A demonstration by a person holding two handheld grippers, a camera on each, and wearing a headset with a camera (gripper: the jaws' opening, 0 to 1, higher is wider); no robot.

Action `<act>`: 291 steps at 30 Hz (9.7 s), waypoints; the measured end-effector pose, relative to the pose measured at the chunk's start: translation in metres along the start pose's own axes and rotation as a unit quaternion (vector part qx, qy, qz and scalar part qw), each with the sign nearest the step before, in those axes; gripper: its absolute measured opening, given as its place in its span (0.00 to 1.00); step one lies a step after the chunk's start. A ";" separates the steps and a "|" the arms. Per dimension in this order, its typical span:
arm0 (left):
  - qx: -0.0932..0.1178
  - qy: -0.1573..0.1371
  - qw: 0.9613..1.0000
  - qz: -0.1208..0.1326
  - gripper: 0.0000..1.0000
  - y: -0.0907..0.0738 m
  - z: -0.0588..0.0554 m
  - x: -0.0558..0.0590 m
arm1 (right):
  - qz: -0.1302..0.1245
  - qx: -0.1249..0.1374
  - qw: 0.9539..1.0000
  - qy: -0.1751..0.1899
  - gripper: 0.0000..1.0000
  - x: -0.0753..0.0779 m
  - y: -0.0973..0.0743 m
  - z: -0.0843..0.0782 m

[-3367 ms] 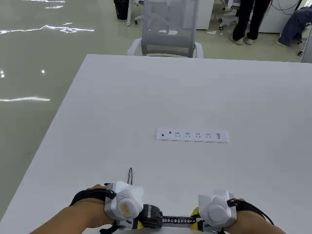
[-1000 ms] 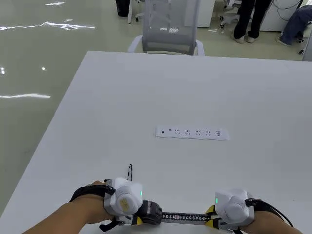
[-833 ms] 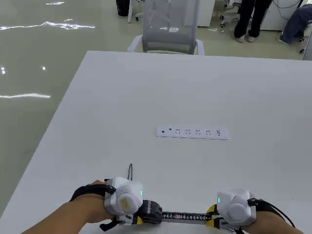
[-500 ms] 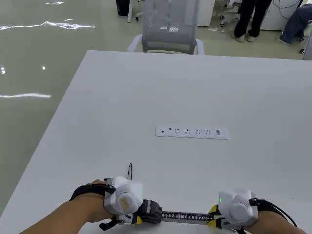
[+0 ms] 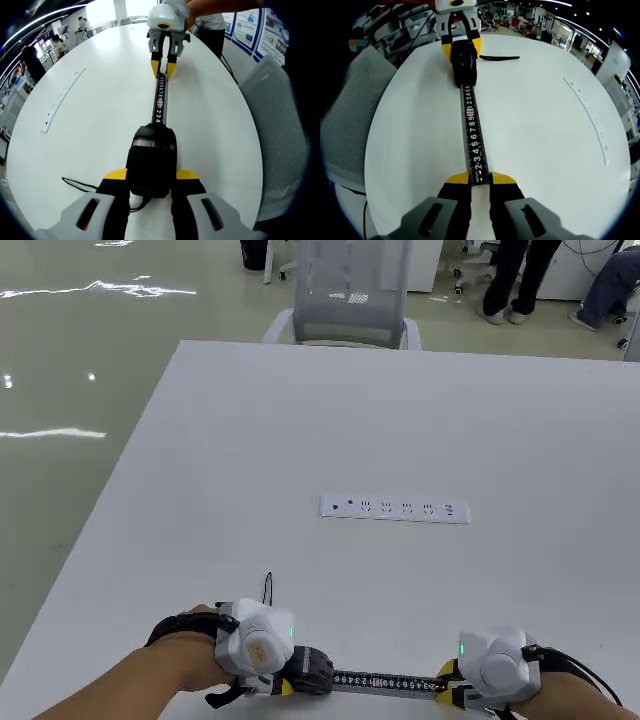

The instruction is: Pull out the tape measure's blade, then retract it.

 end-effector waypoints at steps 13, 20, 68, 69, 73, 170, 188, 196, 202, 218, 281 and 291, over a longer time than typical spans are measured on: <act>0.000 0.000 1.000 0.002 0.27 0.000 0.000 0.000 | 0.012 -0.038 0.999 -0.019 0.11 0.000 -0.003 0.000; 0.000 0.000 1.000 0.002 0.27 0.000 0.000 0.000 | 0.003 -0.039 0.999 -0.002 0.11 -0.001 -0.007 -0.004; -0.002 -0.002 1.000 0.001 0.27 0.000 0.001 0.000 | -0.006 -0.068 0.998 0.002 0.12 0.004 -0.034 -0.031; -0.003 -0.001 1.000 0.000 0.27 0.000 0.001 0.000 | -0.006 -0.069 0.998 0.001 0.12 0.004 -0.034 -0.031; -0.004 -0.001 1.000 0.000 0.27 0.000 0.001 0.000 | -0.006 -0.071 0.997 0.000 0.12 0.004 -0.036 -0.033; -0.019 -0.015 0.999 0.037 0.56 -0.006 -0.011 -0.003 | -0.243 0.056 0.950 0.188 1.00 -0.012 -0.090 -0.053; 0.121 -0.210 0.950 0.196 0.99 -0.088 -0.037 0.008 | -0.301 0.101 0.922 0.223 1.00 -0.048 -0.113 -0.052; 0.156 -0.221 0.937 0.222 0.99 -0.106 -0.048 0.044 | -0.315 0.125 0.915 0.219 1.00 -0.070 -0.127 -0.053; 0.167 -0.235 0.927 0.240 0.99 -0.121 -0.059 0.065 | -0.327 0.132 0.908 0.227 1.00 -0.089 -0.136 -0.058; 0.217 -0.251 0.895 0.299 0.99 -0.156 -0.060 0.115 | -0.352 0.160 0.895 0.224 1.00 -0.140 -0.159 -0.057; 0.208 -0.299 0.871 0.330 0.99 -0.111 0.006 0.137 | -0.349 0.175 0.888 0.242 0.98 -0.163 -0.160 -0.075; 0.196 -0.306 0.872 0.328 0.99 -0.073 0.021 0.128 | -0.343 0.194 0.889 0.233 0.98 -0.153 -0.157 -0.074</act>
Point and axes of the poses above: the centre of the closed fingertips' face, and the gripper's own axes: y roughly forward along the fingers, x roughly to its right, z roughly out of its top, the point moved 6 cm from there along -y, roughly backward along the fingers, and after that the axes turned 14 degrees about x, right-handed, at the moved point
